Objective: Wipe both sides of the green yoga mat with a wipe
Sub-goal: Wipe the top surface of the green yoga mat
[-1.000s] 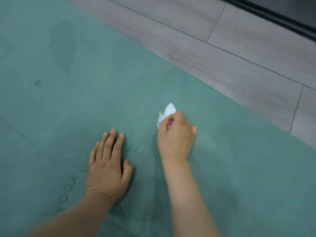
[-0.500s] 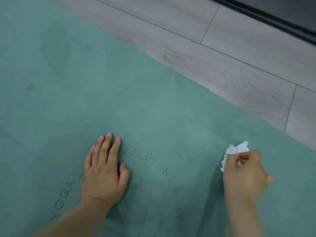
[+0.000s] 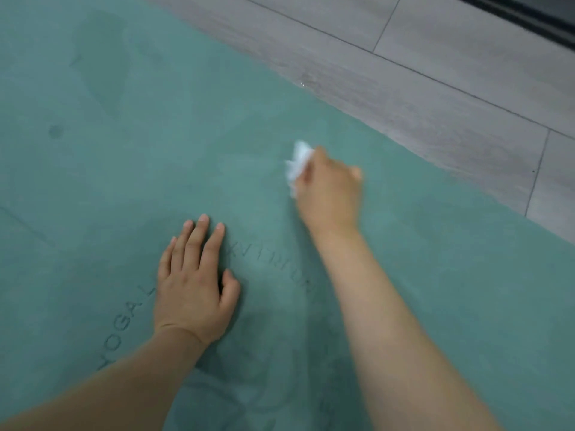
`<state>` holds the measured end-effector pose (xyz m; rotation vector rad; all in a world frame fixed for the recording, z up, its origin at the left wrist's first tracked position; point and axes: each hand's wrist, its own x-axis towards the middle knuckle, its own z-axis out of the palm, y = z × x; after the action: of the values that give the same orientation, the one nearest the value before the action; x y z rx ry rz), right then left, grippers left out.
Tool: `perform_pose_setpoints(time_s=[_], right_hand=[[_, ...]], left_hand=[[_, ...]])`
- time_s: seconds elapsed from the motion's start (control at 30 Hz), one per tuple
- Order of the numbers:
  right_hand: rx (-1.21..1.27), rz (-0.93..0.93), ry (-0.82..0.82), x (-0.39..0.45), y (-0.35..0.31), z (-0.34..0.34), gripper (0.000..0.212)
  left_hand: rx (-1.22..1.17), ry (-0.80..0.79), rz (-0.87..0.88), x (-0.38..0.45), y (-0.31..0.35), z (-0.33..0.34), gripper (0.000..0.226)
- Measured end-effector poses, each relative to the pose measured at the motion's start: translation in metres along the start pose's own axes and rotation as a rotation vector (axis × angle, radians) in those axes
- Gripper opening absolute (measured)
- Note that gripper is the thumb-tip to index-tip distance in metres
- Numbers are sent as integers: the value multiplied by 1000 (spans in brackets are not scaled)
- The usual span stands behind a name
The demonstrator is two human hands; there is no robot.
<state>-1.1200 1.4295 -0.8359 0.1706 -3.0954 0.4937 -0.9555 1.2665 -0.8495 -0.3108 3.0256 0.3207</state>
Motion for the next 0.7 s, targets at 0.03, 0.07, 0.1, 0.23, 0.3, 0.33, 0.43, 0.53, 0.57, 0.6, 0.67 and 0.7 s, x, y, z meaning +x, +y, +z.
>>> perform_pose_setpoints(time_s=[0.03,0.07,0.1,0.23,0.3,0.33,0.43,0.53,0.57,0.6,0.67,0.7], right_hand=[[-14,132,79,-17,37,-7,26],[-36,276,140,-36,70,-16,26],[-54,415,174,-54,94,-24,25],[-64,697,250,-71,111,-26,14],[3,589,266,-37,70,-13,20],[75,470,230,-17,41,-3,18],[165,3,-6,30,-51,24,14],[86,-243,-118,51,-77,24,18],[49,-226,-104,52,-64,20,21],[15,-160,-77,50,-43,14,23],[-25,39,-20,32,18,-4,28],[-48,150,19,17,53,-14,29]], left_hand=[[-3,-1,1,0,1,0,69],[-4,-1,2,0,1,0,69],[-3,2,1,0,2,-1,69],[-6,5,2,0,2,-1,69],[-4,16,5,0,2,-1,69],[0,15,6,0,2,-1,69],[8,12,11,0,0,1,69],[13,14,15,0,0,1,68],[10,15,16,0,0,1,68],[7,16,15,0,-1,1,68],[8,11,11,0,-1,1,68],[8,9,11,-1,-1,0,68]])
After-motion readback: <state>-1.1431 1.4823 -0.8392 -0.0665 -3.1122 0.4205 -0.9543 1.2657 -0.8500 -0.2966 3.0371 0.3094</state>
